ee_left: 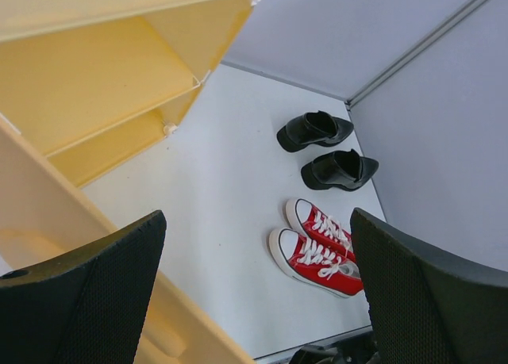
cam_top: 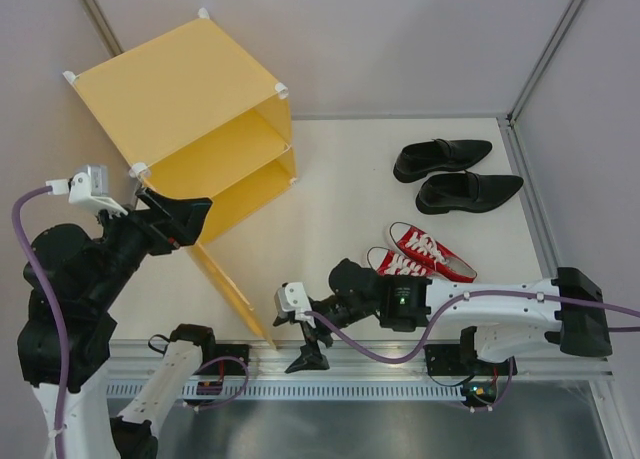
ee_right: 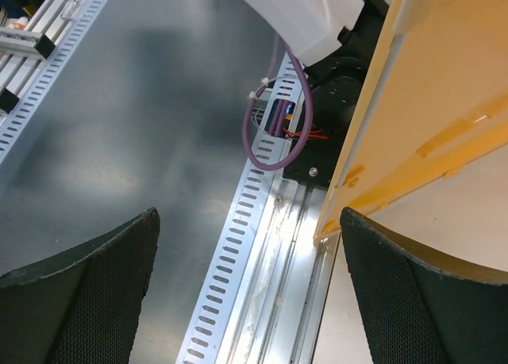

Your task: Place and organize the shoes in the shoe cabinet

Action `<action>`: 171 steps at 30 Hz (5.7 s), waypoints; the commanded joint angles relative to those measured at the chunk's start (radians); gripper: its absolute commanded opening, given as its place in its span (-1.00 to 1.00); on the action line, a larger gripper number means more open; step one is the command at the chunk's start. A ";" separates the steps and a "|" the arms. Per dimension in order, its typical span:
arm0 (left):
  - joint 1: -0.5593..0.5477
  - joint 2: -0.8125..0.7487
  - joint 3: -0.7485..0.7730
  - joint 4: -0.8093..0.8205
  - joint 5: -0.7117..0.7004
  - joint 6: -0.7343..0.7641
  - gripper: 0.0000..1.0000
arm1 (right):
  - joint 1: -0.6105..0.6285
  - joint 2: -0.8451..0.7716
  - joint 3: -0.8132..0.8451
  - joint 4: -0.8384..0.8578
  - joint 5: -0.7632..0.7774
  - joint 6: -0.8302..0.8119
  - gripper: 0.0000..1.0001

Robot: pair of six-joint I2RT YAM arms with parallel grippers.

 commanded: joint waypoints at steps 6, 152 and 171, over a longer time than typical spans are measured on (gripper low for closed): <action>-0.003 0.075 -0.007 0.043 0.098 -0.006 1.00 | 0.043 0.058 0.063 0.105 -0.051 0.021 0.96; -0.003 0.116 -0.182 0.001 0.107 0.138 0.97 | -0.869 0.499 0.556 -0.516 0.477 0.128 -0.99; -0.003 0.113 -0.189 0.021 0.110 0.132 0.97 | -0.373 0.351 0.387 -0.527 0.107 -0.274 -0.99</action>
